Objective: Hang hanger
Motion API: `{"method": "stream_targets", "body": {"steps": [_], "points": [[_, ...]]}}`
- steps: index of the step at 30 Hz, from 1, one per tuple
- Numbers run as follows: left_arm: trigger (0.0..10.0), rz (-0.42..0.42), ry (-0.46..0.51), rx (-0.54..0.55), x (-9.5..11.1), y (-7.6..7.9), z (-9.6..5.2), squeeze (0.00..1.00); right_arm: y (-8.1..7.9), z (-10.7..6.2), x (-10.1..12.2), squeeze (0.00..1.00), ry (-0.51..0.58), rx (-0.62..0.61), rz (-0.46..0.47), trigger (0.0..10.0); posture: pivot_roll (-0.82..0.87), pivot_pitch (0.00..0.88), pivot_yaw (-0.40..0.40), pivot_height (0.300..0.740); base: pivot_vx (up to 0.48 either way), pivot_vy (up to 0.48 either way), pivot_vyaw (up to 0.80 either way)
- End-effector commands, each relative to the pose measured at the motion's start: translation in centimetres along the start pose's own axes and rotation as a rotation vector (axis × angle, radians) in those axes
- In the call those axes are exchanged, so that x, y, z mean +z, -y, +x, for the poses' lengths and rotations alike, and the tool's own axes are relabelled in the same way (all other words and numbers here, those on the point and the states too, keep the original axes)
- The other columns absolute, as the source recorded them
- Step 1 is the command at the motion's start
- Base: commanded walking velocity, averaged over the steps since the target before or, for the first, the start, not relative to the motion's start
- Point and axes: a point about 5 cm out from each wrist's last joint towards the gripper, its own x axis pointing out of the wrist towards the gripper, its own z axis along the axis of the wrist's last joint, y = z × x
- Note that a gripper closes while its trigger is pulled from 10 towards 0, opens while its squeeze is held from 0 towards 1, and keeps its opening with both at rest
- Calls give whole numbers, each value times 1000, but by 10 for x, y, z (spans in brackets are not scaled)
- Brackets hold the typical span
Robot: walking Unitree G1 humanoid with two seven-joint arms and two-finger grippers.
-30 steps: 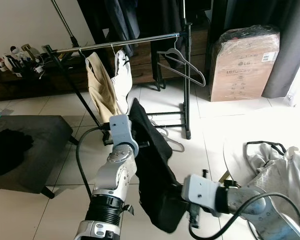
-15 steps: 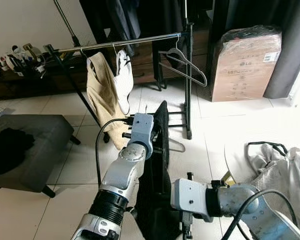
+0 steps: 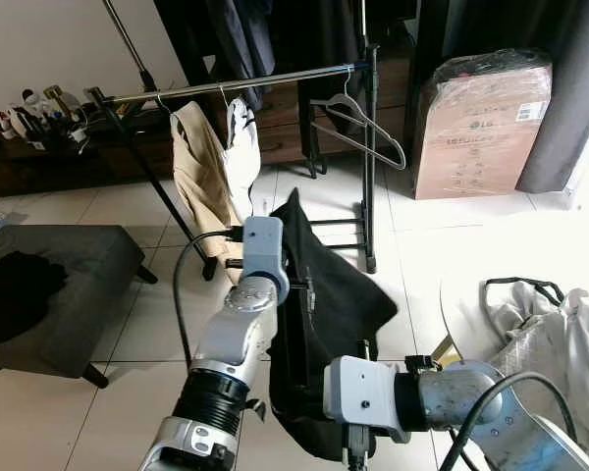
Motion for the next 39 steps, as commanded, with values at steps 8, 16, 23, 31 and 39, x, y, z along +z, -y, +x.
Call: {"method": "stream_targets", "body": {"steps": [8, 16, 23, 31, 39], "points": [[0, -40, 81, 11, 20, -8, 0, 0, 8, -6, -9, 0, 52, -57, 63, 0, -183, 136, 166, 740, 0, 0, 0], [3569, -26, 73, -52, 18, 0, -2, 0, 12, -4, -16, 0, 47, -106, 97, 10000, -183, 126, 169, 740, 0, 0, 0], [4078, -29, 88, -38, 20, -4, -2, 0, 8, -8, -18, 1000, 66, -83, 121, 10000, -184, 121, 170, 740, 0, 0, 0], [3804, -26, 93, -28, 20, -6, -1, 0, 2, -17, -23, 0, 32, -52, 131, 10000, -185, 128, 167, 740, 0, 0, 0], [2510, -26, 98, 17, 20, -12, 0, 0, -7, -29, -33, 1000, -30, -38, 171, 10000, -193, 130, 166, 740, 0, 0, 0]]}}
